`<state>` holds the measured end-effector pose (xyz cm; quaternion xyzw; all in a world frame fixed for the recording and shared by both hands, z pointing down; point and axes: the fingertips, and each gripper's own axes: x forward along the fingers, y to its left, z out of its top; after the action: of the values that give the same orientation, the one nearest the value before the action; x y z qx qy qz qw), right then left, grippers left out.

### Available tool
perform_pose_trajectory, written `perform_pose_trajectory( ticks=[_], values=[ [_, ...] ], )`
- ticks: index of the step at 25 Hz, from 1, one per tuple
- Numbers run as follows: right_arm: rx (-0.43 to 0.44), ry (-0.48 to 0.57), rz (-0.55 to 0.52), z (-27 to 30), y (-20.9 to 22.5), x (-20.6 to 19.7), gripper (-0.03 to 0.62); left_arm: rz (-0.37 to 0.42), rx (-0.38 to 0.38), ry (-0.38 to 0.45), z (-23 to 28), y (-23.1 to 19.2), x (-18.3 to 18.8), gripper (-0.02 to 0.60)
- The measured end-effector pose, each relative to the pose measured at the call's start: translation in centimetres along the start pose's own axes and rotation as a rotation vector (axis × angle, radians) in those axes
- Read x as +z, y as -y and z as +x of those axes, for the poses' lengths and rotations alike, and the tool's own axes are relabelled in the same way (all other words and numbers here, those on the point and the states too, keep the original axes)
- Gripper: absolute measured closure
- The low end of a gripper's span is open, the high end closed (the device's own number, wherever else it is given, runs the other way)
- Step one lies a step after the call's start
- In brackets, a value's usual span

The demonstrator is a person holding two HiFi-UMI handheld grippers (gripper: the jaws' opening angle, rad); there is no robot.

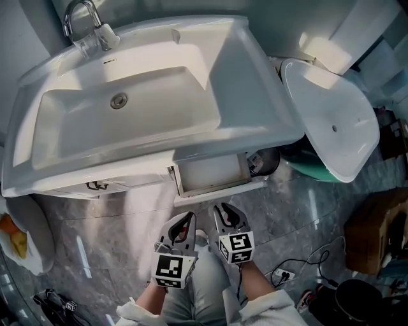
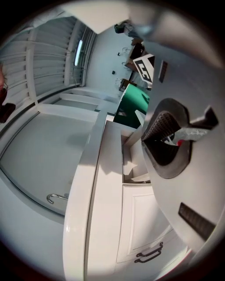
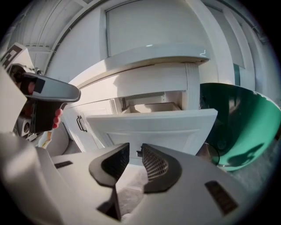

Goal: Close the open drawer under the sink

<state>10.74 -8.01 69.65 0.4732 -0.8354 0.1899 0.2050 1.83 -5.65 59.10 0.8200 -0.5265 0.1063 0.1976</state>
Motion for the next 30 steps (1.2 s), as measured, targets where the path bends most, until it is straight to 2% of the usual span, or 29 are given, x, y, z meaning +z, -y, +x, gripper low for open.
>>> perform_pose_trajectory(
  ticks=[5, 11, 17, 18, 19, 30],
  values=[
    [-0.002, -0.032, 0.011, 2.7, 0.7, -1.6, 0.441, 0.019, -0.011, 0.016, 0.7, -0.2, -1.2, 0.566],
    [-0.006, -0.05, 0.022, 4.8, 1.1, -2.5, 0.419, 0.011, -0.01, 0.02, 1.0, -0.6, -2.1, 0.566],
    [-0.048, -0.071, 0.029, 5.9, 1.4, -3.2, 0.424, 0.02, -0.016, 0.015, 1.0, -0.8, -2.4, 0.566],
    [-0.058, -0.074, 0.023, 6.0, 1.4, -3.2, 0.457, 0.024, -0.019, 0.014, 1.1, -0.8, -2.4, 0.566],
    [-0.065, -0.077, 0.015, 6.0, 1.5, -3.2, 0.459, 0.027, -0.022, 0.013, 1.1, -0.8, -2.4, 0.566],
    [-0.072, -0.123, 0.002, 5.8, 1.4, -3.0, 0.468, 0.028, -0.038, -0.005, 1.0, -0.5, -1.9, 0.566]
  ],
)
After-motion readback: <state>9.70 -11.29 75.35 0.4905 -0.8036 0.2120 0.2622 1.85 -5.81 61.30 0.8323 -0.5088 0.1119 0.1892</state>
